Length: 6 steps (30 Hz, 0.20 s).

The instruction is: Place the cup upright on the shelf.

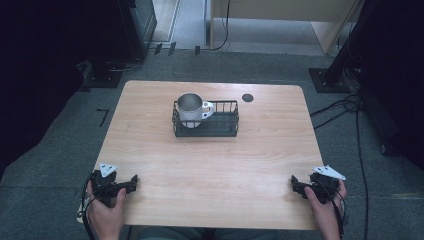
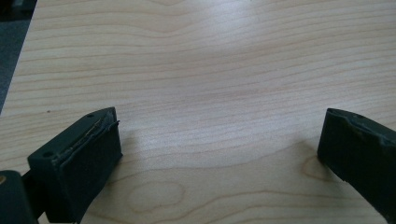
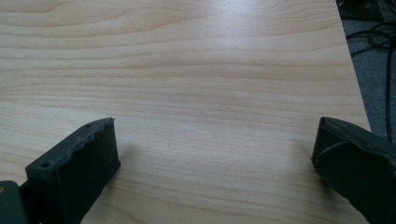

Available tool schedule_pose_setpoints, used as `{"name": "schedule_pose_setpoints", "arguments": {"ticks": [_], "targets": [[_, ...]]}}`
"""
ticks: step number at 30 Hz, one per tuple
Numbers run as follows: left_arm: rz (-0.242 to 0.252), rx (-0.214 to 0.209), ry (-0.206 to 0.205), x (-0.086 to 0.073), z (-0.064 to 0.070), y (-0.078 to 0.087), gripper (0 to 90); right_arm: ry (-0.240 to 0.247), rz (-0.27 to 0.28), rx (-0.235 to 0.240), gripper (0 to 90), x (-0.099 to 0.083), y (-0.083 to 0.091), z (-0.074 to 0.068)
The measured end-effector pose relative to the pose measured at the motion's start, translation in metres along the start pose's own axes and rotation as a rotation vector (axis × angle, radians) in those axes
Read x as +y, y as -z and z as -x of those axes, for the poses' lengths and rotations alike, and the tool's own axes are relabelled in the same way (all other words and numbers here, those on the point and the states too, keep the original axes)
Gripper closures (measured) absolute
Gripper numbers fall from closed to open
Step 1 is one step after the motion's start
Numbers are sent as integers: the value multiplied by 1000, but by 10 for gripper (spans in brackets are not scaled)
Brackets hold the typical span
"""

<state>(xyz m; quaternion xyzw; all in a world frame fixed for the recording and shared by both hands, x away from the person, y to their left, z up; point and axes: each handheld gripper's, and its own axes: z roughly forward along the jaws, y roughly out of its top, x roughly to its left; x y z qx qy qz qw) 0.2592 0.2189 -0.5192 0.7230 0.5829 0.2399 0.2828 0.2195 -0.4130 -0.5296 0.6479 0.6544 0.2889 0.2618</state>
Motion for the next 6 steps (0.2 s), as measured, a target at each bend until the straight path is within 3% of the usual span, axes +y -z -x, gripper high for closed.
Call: {"name": "schedule_pose_setpoints", "arguments": {"ticks": [6], "targets": [[0, 0, 0, 0, 0, 0, 0, 0, -1, -3, 0, 0, 0, 0]]}}
